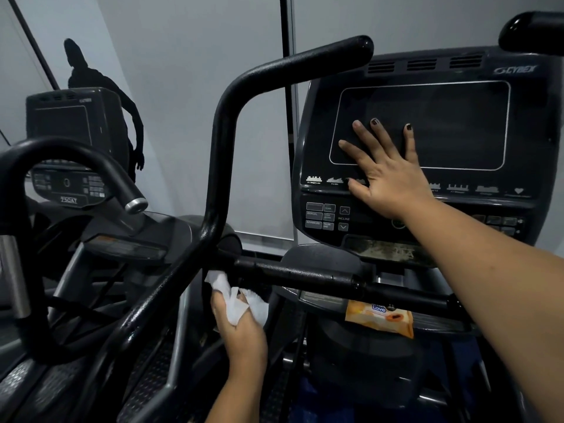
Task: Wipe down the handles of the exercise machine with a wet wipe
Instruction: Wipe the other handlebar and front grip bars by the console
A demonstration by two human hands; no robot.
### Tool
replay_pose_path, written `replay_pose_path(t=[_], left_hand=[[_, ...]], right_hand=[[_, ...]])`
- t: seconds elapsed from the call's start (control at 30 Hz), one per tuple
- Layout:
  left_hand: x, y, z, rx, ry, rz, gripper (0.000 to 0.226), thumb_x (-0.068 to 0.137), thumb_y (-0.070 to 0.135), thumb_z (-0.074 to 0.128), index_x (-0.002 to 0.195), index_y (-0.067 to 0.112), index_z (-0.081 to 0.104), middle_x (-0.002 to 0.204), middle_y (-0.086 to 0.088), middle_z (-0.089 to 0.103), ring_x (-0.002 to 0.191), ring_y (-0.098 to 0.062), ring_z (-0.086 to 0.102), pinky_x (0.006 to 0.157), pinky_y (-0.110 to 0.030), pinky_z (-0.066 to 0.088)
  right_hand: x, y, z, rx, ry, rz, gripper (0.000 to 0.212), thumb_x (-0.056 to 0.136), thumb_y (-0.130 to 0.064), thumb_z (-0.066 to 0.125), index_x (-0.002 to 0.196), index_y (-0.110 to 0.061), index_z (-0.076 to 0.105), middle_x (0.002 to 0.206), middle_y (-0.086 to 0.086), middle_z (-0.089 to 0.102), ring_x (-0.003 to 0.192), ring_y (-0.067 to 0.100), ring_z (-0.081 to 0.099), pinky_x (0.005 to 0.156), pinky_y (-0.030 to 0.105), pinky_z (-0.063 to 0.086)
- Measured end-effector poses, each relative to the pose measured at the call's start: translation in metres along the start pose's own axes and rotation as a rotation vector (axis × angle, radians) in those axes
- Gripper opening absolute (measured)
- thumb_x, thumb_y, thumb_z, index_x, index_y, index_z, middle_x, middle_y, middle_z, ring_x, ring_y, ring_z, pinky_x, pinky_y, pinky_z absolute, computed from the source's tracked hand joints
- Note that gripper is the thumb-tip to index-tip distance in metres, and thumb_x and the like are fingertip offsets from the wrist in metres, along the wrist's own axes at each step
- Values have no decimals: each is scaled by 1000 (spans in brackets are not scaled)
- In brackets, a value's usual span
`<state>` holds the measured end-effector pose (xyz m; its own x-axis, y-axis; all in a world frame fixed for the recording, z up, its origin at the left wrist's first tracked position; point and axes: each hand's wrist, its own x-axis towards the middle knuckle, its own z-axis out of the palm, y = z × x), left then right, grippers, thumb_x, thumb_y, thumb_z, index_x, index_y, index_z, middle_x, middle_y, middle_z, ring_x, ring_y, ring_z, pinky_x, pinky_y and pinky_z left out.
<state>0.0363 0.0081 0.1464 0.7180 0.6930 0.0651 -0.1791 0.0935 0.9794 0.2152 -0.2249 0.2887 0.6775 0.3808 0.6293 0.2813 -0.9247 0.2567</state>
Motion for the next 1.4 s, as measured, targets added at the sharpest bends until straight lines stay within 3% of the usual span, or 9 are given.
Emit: replay_pose_path(t=[0.13,0.27,0.47,0.57,0.63,0.7,0.83,1.1,1.4], left_hand=[[4,-6,-13,174,-42,190,51,82,29,46,128,5,46,127,-28,46,119,-44,49,101,-60,43],[2,-3,-8,251,-203,413,54,90,17,46,143,16,41,145,-1,41,135,-7,40,111,-27,35],[28,2,5,855,-536,619,84,82,8,65,153,24,22,153,21,13,146,2,-9,122,-29,-2],[36,6,12,1090,-546,695,84,73,11,70,146,23,31,148,13,29,147,-8,9,119,-25,-11],[44,10,22,1230,-562,803,64,71,19,69,130,24,47,127,9,48,132,-14,37,121,-33,10],[50,19,35,1317,-553,867,29,77,24,60,106,23,59,103,6,60,106,-20,55,101,-31,35],[64,37,53,1475,-688,886,16,73,33,61,76,24,49,80,3,65,81,-24,63,64,-29,35],[32,53,82,1435,-970,960,19,70,35,64,82,24,54,81,2,62,83,-26,61,66,-30,44],[7,36,90,1301,-882,1107,31,76,43,67,94,21,56,87,1,67,81,-26,62,62,-30,34]], right_hand=[[0,0,0,7,-3,-1,71,88,-62,21,154,-41,5,163,-10,-14,149,15,-16,116,59,-9],[1,-1,0,3,-3,1,71,88,-63,19,154,-41,5,163,-10,-14,149,16,-15,116,59,-9],[0,0,1,1,-1,-2,71,88,-62,21,154,-41,5,163,-9,-14,149,16,-15,116,59,-10],[0,0,1,3,1,-3,70,88,-62,21,154,-41,5,163,-9,-14,149,16,-15,116,59,-10],[0,-1,1,10,4,-4,70,88,-62,21,154,-41,6,163,-9,-13,149,16,-15,116,59,-9],[0,-1,1,12,3,-4,70,88,-62,21,154,-41,6,163,-9,-13,149,16,-15,116,59,-9],[1,-1,1,12,2,-9,70,89,-62,21,154,-41,4,163,-9,-14,149,16,-16,116,59,-10],[1,0,3,17,22,-13,69,91,-60,30,154,-39,7,163,-8,-13,149,17,-15,116,59,-12],[1,2,2,22,9,-14,70,88,-61,23,153,-42,6,163,-9,-13,149,16,-14,116,58,-11]])
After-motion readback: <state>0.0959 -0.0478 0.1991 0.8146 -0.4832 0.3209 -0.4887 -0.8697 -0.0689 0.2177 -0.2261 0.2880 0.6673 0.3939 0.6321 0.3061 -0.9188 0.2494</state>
